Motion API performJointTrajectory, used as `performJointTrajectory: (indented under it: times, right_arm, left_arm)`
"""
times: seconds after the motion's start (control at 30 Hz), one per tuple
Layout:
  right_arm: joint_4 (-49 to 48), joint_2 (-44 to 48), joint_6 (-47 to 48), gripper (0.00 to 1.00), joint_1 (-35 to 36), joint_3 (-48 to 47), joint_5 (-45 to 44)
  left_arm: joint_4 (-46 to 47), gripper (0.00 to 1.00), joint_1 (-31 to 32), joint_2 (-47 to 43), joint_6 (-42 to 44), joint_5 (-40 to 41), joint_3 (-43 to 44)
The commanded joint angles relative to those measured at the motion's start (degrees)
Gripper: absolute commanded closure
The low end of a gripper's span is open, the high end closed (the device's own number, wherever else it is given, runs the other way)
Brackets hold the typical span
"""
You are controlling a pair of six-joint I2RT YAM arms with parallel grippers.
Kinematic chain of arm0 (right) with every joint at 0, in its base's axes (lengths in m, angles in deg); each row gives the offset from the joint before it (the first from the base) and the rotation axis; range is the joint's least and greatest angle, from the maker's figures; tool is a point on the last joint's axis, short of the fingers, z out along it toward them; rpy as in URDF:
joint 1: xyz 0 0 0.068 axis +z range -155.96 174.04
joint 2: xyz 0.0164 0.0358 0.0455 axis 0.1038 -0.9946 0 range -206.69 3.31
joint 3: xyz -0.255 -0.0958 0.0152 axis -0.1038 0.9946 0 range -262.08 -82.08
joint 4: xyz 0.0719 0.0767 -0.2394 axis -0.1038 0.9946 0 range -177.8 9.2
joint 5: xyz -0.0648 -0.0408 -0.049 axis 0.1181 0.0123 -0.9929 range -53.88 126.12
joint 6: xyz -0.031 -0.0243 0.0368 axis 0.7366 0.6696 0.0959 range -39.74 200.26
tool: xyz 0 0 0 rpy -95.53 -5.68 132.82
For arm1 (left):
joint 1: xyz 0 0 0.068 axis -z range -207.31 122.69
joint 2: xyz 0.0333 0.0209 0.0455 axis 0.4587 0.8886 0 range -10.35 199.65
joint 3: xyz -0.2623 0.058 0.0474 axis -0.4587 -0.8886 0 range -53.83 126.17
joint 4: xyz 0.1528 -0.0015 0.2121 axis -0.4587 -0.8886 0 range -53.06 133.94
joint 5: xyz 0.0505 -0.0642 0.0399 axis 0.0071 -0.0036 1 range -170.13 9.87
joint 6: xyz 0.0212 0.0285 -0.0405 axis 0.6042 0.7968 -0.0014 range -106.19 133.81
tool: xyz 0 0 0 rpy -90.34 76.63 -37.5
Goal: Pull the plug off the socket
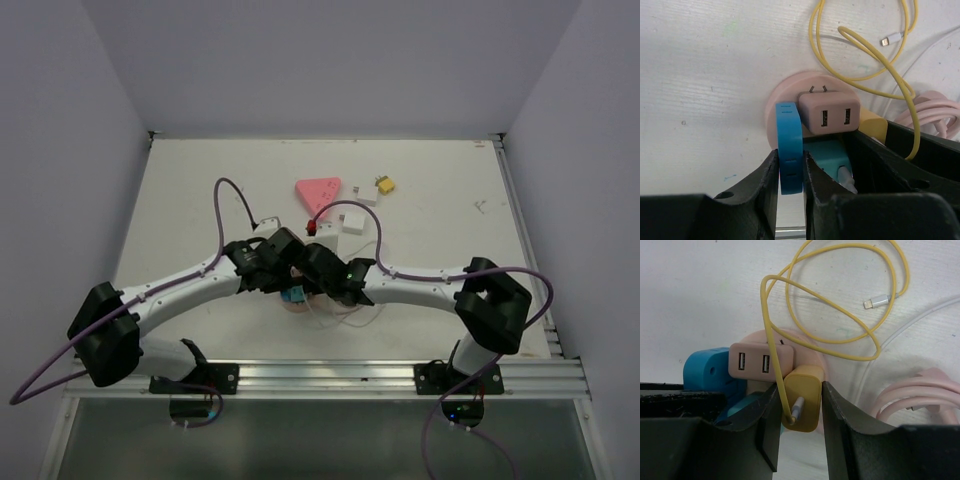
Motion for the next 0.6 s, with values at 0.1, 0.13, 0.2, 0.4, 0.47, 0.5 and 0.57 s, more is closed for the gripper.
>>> performJointTrajectory:
  times: [0.1,0.13,0.2,0.4,0.47,0.5,0.57]
  right_arm:
    - [11.4,-7.1,-1.1,1.00,0.1,0.9,-0.8]
    - [11.4,-7.1,-1.2,1.00,0.2,1.0,-0.7]
    - [11.6,-7.4,-1.3,1.00,0.2,1.0,-0.4]
    - [13.2,-9.6,-1.4,1.00,0.2,-0.7,-0.1]
    - [13.2,-9.7,-1.5,1.00,0.1,-0.7,-0.1]
    - [13.2,-9.7,-1.5,1.00,0.1,-0.7,-0.2]
    - [13.0,-9.1,-1.7,1.00,-0.1,-0.2,0.0]
  left_arm:
    - [7.5,1.00,-0.3,-5.9,-3.2,0.5,4.8]
    - [7.7,1.00,-0.7,-6.3,-3.2,0.4,4.9]
    - [7.9,1.00,-2.1,-7.1,-2.8,-0.2,5.3]
    - [7.4,1.00,-3.4,-6.0,-1.4,-0.5,9.0]
    - [6.8,1.00,-3.4,-5.7,-0.9,-0.6,9.8]
    - [6.5,1.00,-3.4,-5.6,-0.7,-0.3,9.8]
    - [5.5,1.00,-3.6,-5.9,-0.2,0.3,9.7]
